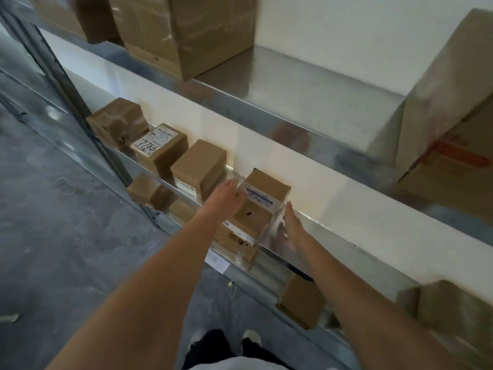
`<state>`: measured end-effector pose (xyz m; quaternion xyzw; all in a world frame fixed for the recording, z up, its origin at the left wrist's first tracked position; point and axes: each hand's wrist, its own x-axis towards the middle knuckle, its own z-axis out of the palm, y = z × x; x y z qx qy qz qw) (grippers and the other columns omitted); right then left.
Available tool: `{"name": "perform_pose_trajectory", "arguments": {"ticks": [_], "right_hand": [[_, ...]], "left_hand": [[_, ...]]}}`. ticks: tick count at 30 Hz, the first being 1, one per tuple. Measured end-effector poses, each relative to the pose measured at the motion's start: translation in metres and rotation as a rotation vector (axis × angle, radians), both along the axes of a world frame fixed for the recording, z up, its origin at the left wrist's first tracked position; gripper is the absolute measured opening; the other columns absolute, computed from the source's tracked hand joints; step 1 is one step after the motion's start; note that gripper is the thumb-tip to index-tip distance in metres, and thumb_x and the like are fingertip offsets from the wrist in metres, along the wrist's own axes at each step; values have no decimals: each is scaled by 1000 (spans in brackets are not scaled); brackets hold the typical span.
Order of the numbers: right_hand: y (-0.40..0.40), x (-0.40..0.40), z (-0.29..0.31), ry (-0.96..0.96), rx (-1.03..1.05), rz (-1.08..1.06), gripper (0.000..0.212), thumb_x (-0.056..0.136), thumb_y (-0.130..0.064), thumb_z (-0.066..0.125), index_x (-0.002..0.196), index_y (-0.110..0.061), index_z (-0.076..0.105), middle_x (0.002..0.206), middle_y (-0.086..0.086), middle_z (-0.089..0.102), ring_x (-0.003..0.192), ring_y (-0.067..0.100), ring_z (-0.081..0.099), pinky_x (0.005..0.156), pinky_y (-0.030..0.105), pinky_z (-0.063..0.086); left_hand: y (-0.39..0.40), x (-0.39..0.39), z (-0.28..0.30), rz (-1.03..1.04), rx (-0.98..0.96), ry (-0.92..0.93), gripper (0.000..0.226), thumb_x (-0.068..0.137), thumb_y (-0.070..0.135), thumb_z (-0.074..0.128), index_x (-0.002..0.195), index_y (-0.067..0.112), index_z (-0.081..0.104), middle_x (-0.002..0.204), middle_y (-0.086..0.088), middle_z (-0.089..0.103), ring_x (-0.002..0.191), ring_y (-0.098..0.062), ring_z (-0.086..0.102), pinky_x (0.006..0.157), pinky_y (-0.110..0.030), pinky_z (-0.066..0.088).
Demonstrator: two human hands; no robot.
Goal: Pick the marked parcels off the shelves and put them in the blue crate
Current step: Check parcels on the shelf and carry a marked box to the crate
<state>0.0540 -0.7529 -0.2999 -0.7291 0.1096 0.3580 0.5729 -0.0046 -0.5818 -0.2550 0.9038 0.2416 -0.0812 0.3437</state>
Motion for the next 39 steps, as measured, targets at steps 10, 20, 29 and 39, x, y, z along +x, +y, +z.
{"name": "perform_pose_trajectory", "arguments": {"ticks": [10,20,29,39], "right_hand": [[34,-6,-39,170,230,-344,68,85,-74,38,117,-22,68,116,11,71,106,30,68,96,50,53],[51,-29,-31,141,47,-512,55,96,-59,42,111,-11,64,91,8,68,78,22,64,73,36,56],[55,-47,-28,166,364,-572,68,86,-60,58,134,-13,55,121,14,66,109,31,64,92,45,55],[61,-47,-17,318,661,-604,88,77,-82,46,137,-18,56,137,19,57,129,41,49,110,66,26]], "left_hand": [[-22,36,-19,-200,239,254,135,61,90,46,150,6,-10,158,-15,6,145,-36,13,110,-64,15],[-2,36,-25,-293,131,251,141,61,80,63,149,6,-19,159,-14,-6,145,-39,8,112,-65,14],[49,47,-29,-108,-565,176,125,38,70,79,141,29,22,132,-6,42,118,-28,46,101,-46,44],[72,37,-34,-85,-1100,311,93,65,50,81,140,26,32,127,-8,51,112,-27,55,85,-42,53]]}}
